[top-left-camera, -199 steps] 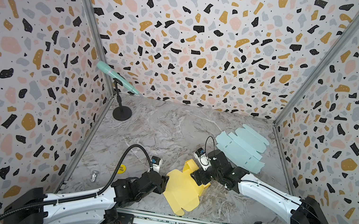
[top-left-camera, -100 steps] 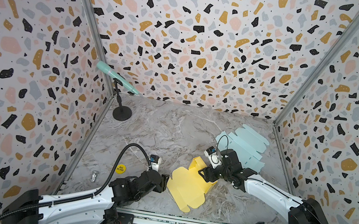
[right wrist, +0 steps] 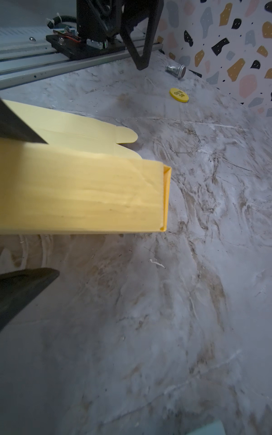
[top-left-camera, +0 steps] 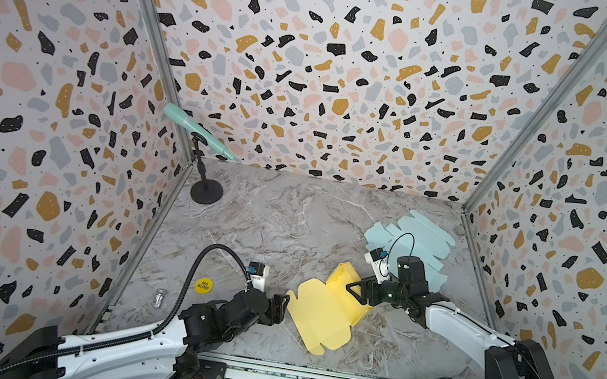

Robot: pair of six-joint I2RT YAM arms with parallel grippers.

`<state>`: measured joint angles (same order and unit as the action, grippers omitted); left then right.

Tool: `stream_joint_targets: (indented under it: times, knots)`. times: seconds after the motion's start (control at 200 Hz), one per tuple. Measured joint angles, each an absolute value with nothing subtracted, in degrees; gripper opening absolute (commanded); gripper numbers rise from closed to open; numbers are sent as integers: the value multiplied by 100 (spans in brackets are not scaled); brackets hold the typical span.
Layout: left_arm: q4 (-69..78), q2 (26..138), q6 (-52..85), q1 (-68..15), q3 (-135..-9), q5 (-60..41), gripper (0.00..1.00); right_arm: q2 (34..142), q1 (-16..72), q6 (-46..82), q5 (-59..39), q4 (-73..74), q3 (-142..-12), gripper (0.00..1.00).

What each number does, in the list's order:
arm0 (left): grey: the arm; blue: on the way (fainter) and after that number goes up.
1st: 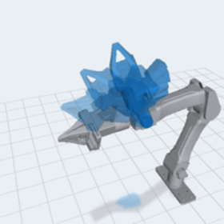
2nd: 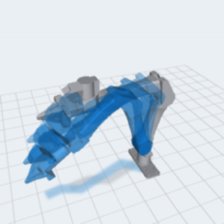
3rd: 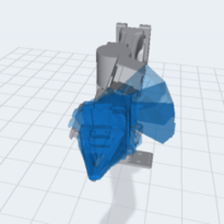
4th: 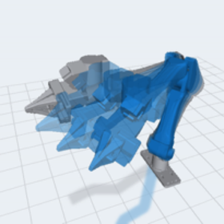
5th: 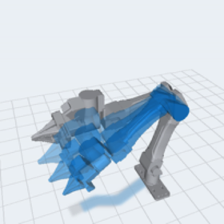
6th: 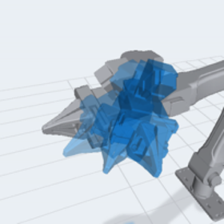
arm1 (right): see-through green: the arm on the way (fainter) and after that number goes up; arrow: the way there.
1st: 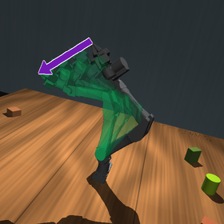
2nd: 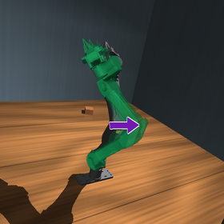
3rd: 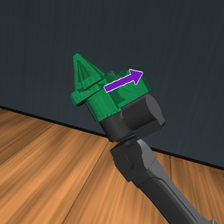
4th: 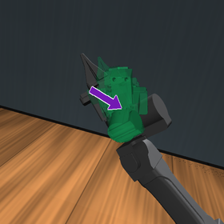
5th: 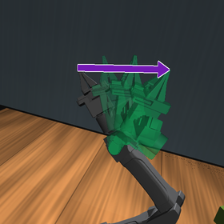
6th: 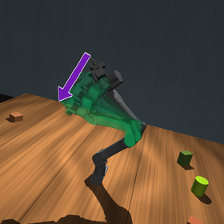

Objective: Fold the paper box

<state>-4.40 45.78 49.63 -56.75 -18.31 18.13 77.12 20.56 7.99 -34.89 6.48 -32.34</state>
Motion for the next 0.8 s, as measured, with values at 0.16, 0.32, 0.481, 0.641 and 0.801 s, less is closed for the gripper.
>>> stream_joint_targets:
  times: [0.16, 0.32, 0.481, 0.641, 0.801]
  knots:
    - [-106, 4812, 5133, -5675, -1730, 1621, 86, 7712, 1715, 1002, -3769, 950, -3024, 73]
    - [296, 5170, 5277, -5675, -1653, 1367, 86, 7712, 1529, 1094, -3800, 1017, -2967, 73]
    - [613, 5511, 5363, -5675, -1653, 1160, 86, 7712, 1415, 1151, -3804, 1111, -2917, 73]
    - [1072, 5808, 5511, -5675, -1649, 1020, 80, 7712, 1343, 1175, -3804, 1149, -2893, 72]
    - [1734, 5948, 5795, -5675, -1402, 996, 76, 7712, 1328, 1197, -3804, 1179, -2882, 72]
